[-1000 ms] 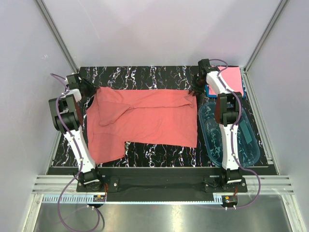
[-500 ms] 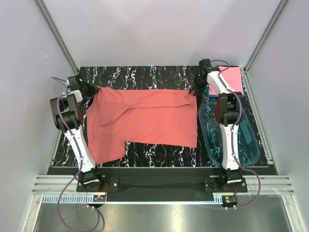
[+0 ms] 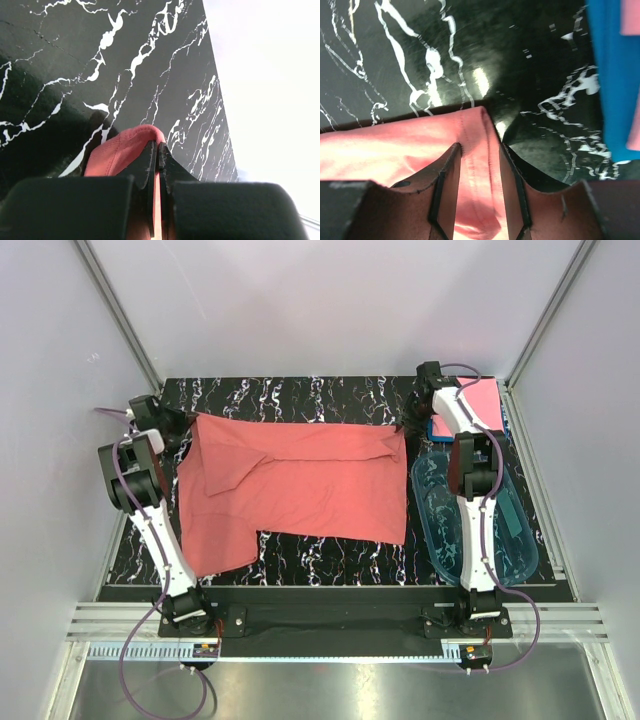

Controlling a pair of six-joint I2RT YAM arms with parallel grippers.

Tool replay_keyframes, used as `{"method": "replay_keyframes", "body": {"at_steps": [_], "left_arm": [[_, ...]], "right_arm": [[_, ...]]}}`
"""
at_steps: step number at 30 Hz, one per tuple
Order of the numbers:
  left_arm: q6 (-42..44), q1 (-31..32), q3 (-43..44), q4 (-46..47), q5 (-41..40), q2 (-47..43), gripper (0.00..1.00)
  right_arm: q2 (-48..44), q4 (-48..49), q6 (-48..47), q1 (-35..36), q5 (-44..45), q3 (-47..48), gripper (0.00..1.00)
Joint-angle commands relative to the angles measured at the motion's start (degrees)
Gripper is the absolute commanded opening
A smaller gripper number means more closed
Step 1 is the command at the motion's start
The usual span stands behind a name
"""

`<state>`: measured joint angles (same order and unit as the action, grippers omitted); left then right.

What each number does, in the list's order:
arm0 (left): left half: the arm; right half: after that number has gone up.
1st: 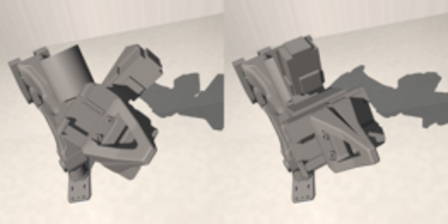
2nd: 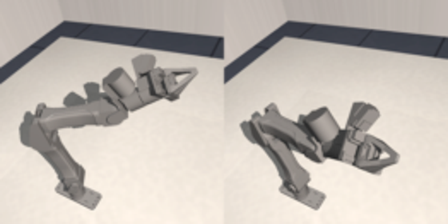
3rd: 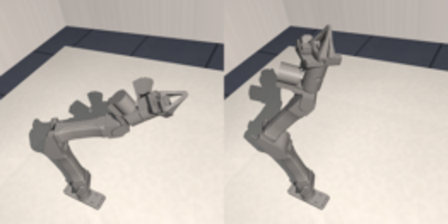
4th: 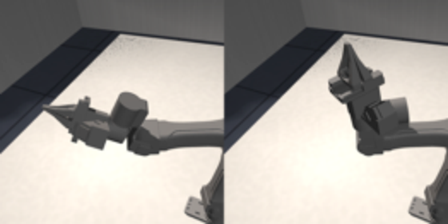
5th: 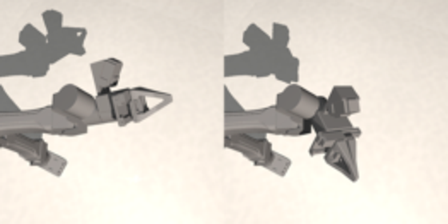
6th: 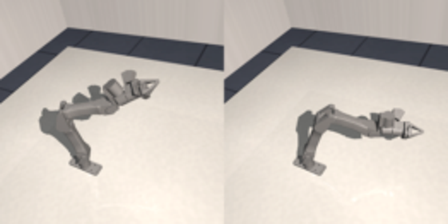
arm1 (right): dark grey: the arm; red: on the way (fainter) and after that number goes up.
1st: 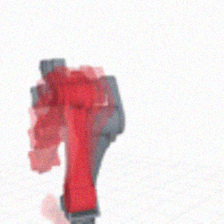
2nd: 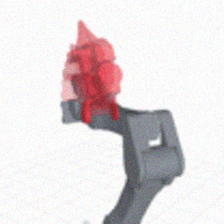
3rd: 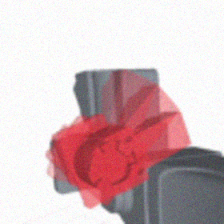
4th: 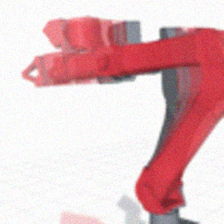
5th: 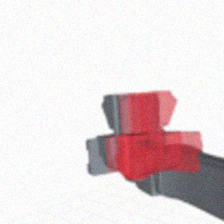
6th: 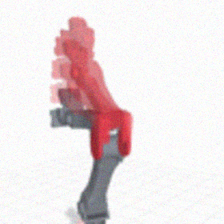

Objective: Fold and stack the t-shirts
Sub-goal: Fold the tshirt

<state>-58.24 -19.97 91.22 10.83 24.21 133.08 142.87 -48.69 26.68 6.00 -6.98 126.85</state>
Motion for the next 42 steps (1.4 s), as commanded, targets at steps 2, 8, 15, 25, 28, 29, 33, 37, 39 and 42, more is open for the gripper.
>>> {"method": "replay_keyframes", "body": {"at_steps": [2, 8, 15, 25, 28, 29, 33, 37, 39, 42], "left_arm": [[-2.06, -0.25, 2.56, 4.99, 1.28, 1.04, 0.0], [-2.67, -0.34, 3.79, 4.64, 1.98, 1.83, 0.01], [-3.29, -0.34, 4.41, 4.37, 3.47, 2.63, 0.2], [0.05, -0.42, 0.27, 3.41, 3.92, -0.1, 0.31], [0.32, -0.34, 0.36, 2.71, 3.83, 0.08, 0.29], [0.49, -0.34, 0.45, 2.62, 3.66, 0.34, 0.28], [0.06, -0.25, 1.76, 2.27, 3.57, 1.39, 0.22], [-0.65, -0.07, 3.35, 2.09, 3.22, 2.36, 0.14], [-1.26, -0.07, 4.31, 2.18, 3.13, 2.89, 0.1], [-2.14, 0.02, 5.02, 2.26, 1.99, 3.5, 0.03]], "right_arm": [[-3.04, 1.31, 0.83, -1.17, -1.01, 3.49, 0.43], [-2.51, 4.64, 2.59, -1.17, -4.7, 3.32, 0.41], [-1.19, 3.6, 3.12, -1.16, -6.29, 4.37, 0.4], [-1.45, 3.86, 2.68, -1.08, -5.32, 1.83, 0.4], [-1.1, 3.6, 2.42, -0.99, -5.06, 1.65, 0.4], [-0.93, 3.6, 2.42, -0.9, -5.06, 1.65, 0.4], [-0.57, 3.69, 2.15, -0.73, -5.23, 1.74, 0.39], [0.48, 4.04, 2.76, -0.73, -4.71, 2.52, 0.33], [1.01, 4.21, 2.77, -0.73, -4.18, 3.66, 0.25], [3.02, 3.43, 2.59, -0.73, -2.95, 5.95, 0.15]]}}
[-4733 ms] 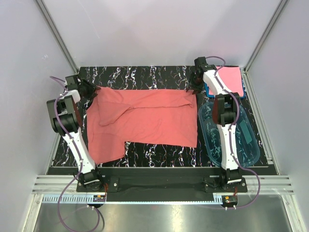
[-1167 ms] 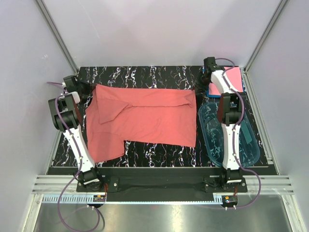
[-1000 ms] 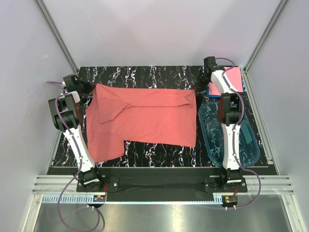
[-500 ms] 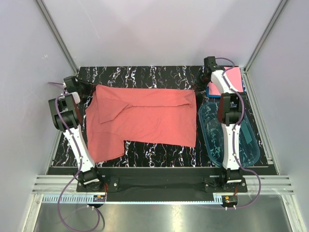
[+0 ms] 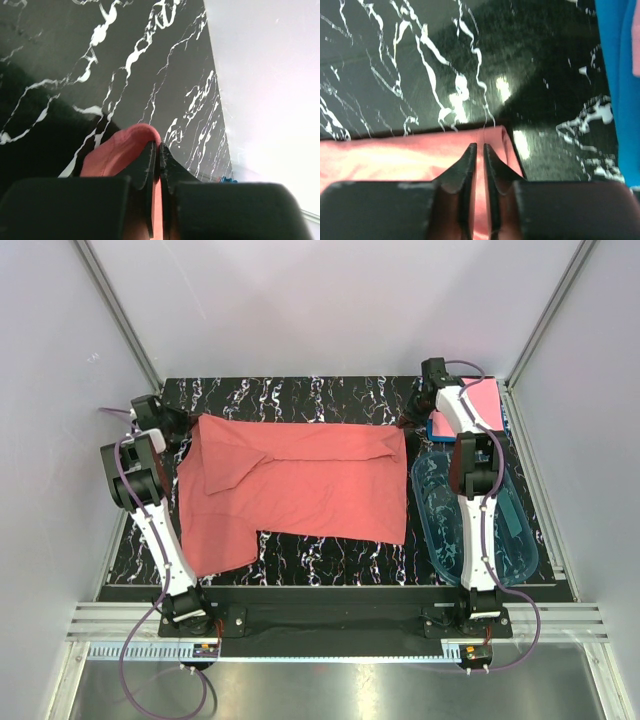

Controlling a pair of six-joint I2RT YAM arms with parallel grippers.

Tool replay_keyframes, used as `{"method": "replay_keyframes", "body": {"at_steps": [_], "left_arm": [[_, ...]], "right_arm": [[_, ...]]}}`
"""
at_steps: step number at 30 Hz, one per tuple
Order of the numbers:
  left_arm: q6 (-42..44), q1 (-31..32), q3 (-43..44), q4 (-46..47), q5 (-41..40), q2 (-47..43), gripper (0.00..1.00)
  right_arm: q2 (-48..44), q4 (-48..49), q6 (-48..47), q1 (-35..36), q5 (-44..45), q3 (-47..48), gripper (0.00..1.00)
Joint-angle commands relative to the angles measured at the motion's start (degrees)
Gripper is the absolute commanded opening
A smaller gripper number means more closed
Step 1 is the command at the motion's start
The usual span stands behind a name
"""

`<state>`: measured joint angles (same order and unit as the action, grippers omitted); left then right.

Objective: Fold and stack the t-shirts
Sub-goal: Fold the tshirt

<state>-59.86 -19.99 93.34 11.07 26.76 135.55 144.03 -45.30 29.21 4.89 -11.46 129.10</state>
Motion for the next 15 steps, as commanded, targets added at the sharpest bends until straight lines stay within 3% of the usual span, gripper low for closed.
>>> {"method": "replay_keyframes", "body": {"at_steps": [1, 6, 13, 15], "left_arm": [[-0.61, -0.05, 3.34, 2.03, -0.83, 1.21, 0.02], [-0.44, -0.49, 8.16, -1.4, -2.5, 3.14, 0.0], [0.27, -2.42, 12.38, -4.04, -3.91, 4.2, 0.01], [0.27, -2.86, 13.27, -5.53, -3.65, 3.94, 0.14]], "right_arm": [[3.09, -0.23, -0.38, 0.39, 1.62, 5.62, 0.13], [7.05, -1.46, -1.96, 0.3, 1.36, 12.39, 0.03], [9.96, -0.58, -3.28, 0.39, -0.22, 21.63, 0.01], [9.7, -0.32, -3.28, 0.3, -0.4, 23.29, 0.02]]}}
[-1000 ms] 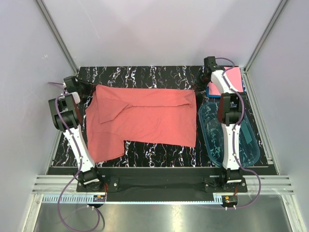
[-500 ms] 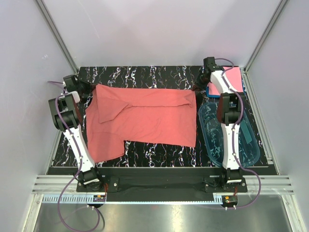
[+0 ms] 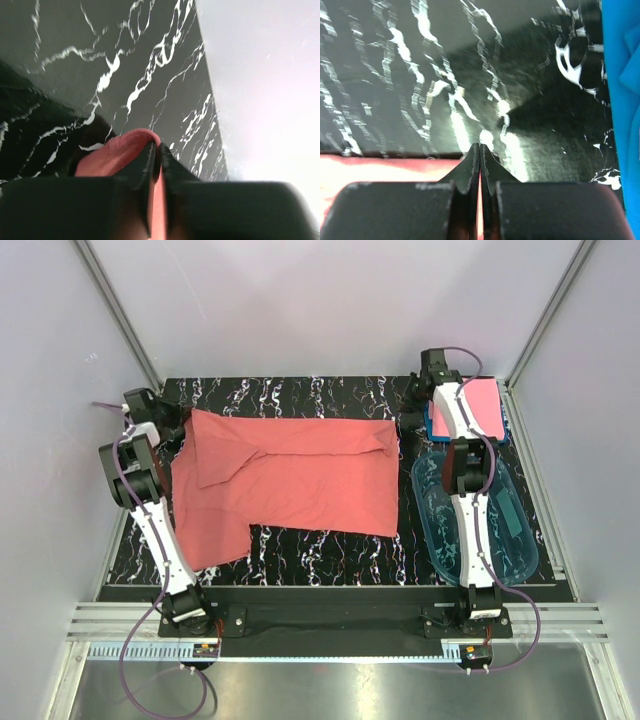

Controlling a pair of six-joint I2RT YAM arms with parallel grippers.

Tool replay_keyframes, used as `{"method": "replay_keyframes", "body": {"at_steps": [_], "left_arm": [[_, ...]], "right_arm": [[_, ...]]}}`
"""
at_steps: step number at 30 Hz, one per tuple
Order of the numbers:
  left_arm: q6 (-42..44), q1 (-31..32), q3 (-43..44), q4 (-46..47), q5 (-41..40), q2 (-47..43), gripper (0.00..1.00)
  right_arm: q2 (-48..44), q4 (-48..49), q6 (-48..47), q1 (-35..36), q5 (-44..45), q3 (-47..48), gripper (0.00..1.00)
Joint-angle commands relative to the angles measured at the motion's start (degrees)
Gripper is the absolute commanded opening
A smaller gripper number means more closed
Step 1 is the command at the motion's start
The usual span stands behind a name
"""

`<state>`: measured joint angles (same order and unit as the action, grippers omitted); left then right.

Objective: Fold and stack the t-shirts
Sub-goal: Fold the tshirt

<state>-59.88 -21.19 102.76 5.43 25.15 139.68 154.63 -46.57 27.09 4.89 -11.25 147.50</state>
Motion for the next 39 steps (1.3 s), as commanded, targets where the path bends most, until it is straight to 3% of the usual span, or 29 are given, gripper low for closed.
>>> {"method": "replay_keyframes", "body": {"at_steps": [1, 4, 8, 15, 23, 30, 36, 39], "left_arm": [[0.29, -1.75, 3.94, -0.33, -1.94, -0.54, 0.27], [0.9, -1.49, 2.71, -2.0, -1.86, -3.25, 0.48], [2.22, -0.87, -2.72, -5.25, -1.85, -9.06, 0.49], [7.48, 0.53, -20.46, -9.82, -2.56, -23.91, 0.45], [12.58, 4.75, -33.85, -14.74, -2.56, -36.57, 0.41], [13.12, 7.13, -34.56, -22.57, -5.45, -36.5, 0.41], [11.89, 7.04, -30.35, -26.6, -6.25, -32.72, 0.41], [12.06, 7.13, -28.67, -28.72, -6.34, -31.05, 0.4]], "right_arm": [[-1.69, 0.78, -1.42, 0.39, -0.45, 5.34, 0.04], [-5.37, -1.67, -1.25, 0.65, 0.96, 5.08, 0.08], [-13.37, -5.19, -3.62, 1.79, 0.79, -3.07, 0.25], [-26.56, -6.16, -5.82, 3.02, -3.52, -26.72, 0.47], [-29.38, -2.31, -13.2, 6.01, -1.77, -36.23, 0.49], [-27.89, 0.77, -17.86, 8.91, 2.28, -39.3, 0.49], [-25.08, 1.04, -19.79, 9.44, 5.7, -38.96, 0.37], [-25.34, 1.48, -20.5, 9.79, 7.9, -40.01, 0.36]]}}
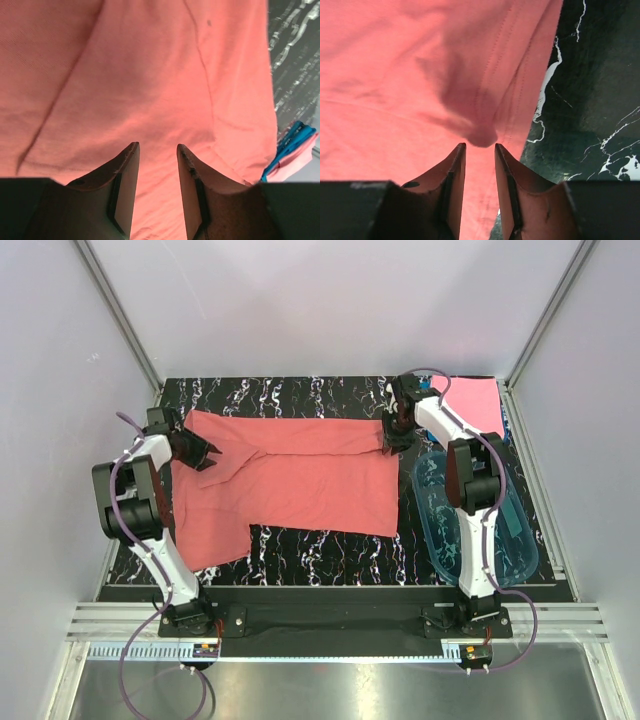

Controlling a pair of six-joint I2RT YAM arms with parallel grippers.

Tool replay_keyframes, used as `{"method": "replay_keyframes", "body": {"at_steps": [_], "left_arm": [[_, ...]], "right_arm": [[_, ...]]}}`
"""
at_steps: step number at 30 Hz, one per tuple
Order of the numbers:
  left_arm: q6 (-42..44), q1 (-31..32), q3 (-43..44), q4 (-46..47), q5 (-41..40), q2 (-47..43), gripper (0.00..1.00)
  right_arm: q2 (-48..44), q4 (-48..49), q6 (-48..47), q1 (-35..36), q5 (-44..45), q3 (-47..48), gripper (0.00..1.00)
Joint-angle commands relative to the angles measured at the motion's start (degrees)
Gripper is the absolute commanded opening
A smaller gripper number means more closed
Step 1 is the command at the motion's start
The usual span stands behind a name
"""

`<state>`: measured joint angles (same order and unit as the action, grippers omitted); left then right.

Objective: Fold and stack the t-shirts
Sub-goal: Fold the tshirt

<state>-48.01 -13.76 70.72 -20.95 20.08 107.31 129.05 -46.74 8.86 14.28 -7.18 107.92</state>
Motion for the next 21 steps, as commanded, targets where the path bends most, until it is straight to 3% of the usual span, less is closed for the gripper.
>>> {"method": "replay_keyframes", "body": {"at_steps": [1, 15, 16, 21], "left_arm": [[0.28, -0.3, 3.98, -2.69, -1.27, 1.5, 0.4], [-0.86, -0.48, 4.17, -4.45, -1.44, 4.31, 0.4], [-1.12, -0.74, 4.25, -4.45, -1.27, 4.49, 0.4], [-1.12, -1.53, 6.53, -5.59, -1.35, 5.37, 0.4]], "right_arm": [[0.23, 2.09, -2.45, 0.57, 4.1, -0.69, 0.36], [1.9, 5.87, -1.49, 1.45, 3.67, -0.69, 0.35], [1.99, 5.7, -1.31, 1.54, 3.75, -0.52, 0.33], [1.03, 3.6, -1.3, 1.45, 10.13, 0.54, 0.02]]}}
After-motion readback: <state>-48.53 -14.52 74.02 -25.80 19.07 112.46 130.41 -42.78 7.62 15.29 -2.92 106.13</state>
